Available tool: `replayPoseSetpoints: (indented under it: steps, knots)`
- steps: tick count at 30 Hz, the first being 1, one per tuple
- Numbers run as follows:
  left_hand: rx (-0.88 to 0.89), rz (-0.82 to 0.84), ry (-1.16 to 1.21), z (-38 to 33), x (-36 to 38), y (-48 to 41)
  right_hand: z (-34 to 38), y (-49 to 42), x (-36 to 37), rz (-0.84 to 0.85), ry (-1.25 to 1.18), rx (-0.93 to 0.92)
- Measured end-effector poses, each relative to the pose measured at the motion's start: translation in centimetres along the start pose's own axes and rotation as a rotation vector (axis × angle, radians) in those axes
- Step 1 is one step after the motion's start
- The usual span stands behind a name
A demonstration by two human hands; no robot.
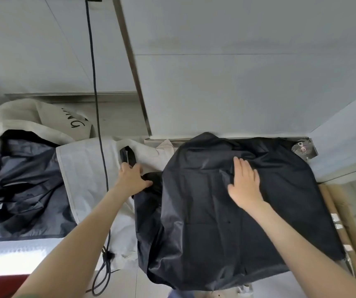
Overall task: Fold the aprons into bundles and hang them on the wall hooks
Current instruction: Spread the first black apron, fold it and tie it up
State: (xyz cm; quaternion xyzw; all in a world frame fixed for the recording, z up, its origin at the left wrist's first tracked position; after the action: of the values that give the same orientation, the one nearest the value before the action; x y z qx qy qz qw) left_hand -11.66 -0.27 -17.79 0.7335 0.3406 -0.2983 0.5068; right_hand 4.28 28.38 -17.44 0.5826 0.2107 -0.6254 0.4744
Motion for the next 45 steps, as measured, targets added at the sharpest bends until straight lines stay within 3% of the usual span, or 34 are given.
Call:
replayPoseSetpoints:
  steps: [2,5,11,17,20,22,24,26,27,28,30,32,34,36,41,45]
  knots:
    - [0.056,-0.004,-0.166,-0.3,0.3,0.0,3.8,1.6,0.3,-0.042,-0.084,-0.187]
    - [0.116,-0.042,-0.359,-1.0,0.1,0.1,7.8,3.5,2.4,0.093,-0.05,-0.389]
    - [0.152,-0.183,-0.43,0.2,-2.8,0.9,6.8,3.0,5.7,0.263,0.102,-0.287]
    - [-0.219,-0.344,-0.512,6.5,-7.3,3.3,5.6,1.9,6.1,0.272,0.133,-0.215]
    - [-0.303,-0.419,-0.49,8.2,-7.5,4.9,5.7,1.7,6.5,0.255,0.145,-0.21]
    - [-0.234,-0.449,-0.398,8.3,-6.5,5.4,5.9,1.8,6.8,0.238,0.168,-0.215]
    - [-0.006,-0.48,-0.245,7.4,-5.0,5.4,6.0,1.8,6.8,0.239,0.177,-0.223]
    - [0.296,-0.424,-0.148,5.6,-3.4,5.5,6.1,1.8,6.8,0.255,0.166,-0.241]
    - [0.405,-0.322,-0.136,4.7,-2.4,5.8,6.2,1.9,6.8,0.262,0.159,-0.256]
    - [0.449,-0.177,-0.16,4.1,-1.3,6.0,6.1,2.0,6.6,0.266,0.15,-0.273]
    - [0.32,0.076,-0.436,4.0,0.4,6.0,6.1,2.2,6.5,0.267,0.13,-0.313]
    - [0.134,0.099,-0.695,4.7,0.7,5.8,5.7,2.5,6.2,0.259,0.113,-0.334]
    - [0.015,0.054,-0.749,5.1,0.5,5.8,5.1,3.0,5.7,0.217,0.105,-0.347]
    - [0.022,0.008,-0.713,4.2,0.5,5.7,4.1,4.0,4.7,0.111,0.098,-0.366]
    - [0.35,-0.077,-0.477,-3.2,3.1,6.9,-1.2,7.7,2.5,-0.193,-0.112,-0.133]
    - [0.577,0.161,-0.318,-8.4,7.5,9.6,-6.9,11.1,2.1,-0.339,-0.203,0.132]
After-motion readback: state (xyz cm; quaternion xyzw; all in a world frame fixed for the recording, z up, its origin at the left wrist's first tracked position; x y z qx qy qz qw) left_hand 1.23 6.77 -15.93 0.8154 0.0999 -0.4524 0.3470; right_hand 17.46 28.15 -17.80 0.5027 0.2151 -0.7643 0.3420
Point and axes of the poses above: each hand's wrist, its own y-axis away from the middle knuckle, its own x-axis out of the palm, z = x × y, the point moved 4 cm from there along -y, towards the middle knuckle
